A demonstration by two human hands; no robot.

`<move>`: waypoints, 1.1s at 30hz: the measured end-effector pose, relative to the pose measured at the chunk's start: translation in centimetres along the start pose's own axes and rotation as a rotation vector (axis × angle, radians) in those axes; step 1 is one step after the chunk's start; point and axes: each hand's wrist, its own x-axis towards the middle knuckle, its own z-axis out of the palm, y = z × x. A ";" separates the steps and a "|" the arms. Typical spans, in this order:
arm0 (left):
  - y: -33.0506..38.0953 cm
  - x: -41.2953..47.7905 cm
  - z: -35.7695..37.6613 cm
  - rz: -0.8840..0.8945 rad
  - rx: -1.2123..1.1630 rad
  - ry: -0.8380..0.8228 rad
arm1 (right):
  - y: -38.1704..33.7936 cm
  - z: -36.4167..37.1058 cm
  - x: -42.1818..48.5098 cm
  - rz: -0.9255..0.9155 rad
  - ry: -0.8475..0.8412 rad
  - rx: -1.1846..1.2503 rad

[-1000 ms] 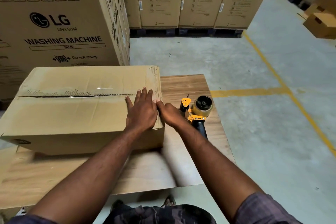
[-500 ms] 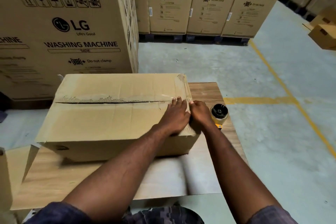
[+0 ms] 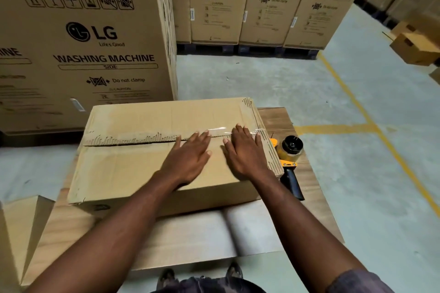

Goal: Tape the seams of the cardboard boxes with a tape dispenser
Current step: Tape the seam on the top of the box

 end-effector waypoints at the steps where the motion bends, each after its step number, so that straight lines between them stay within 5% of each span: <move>1: -1.3 -1.0 -0.3 -0.015 -0.002 0.009 | 0.0 0.2 0.0 0.021 0.009 0.000; 6: -3.7 -3.4 -1.5 -0.134 0.036 0.118 | -3.0 0.4 0.2 0.210 -0.010 -0.042; 12: -2.2 -1.0 -1.0 -0.024 -0.120 0.089 | -9.3 2.4 0.2 -0.060 -0.025 0.281; 15: -5.5 -2.3 -1.6 -0.008 -0.115 0.126 | -8.8 3.1 0.1 -0.036 -0.002 0.176; 22: -12.0 -6.7 -3.8 -0.203 -0.190 0.325 | -9.1 3.0 0.2 0.308 0.063 0.046; 24: -11.0 -6.3 -4.1 -0.206 -0.158 0.304 | -11.5 3.6 0.5 0.278 0.046 0.021; 28: -9.3 -5.2 -3.5 -0.081 -0.091 0.075 | -16.8 5.8 0.7 -0.087 -0.031 0.093; 33: -14.4 -8.3 -5.1 -0.044 0.035 0.074 | -15.8 5.9 -0.1 0.019 0.034 0.053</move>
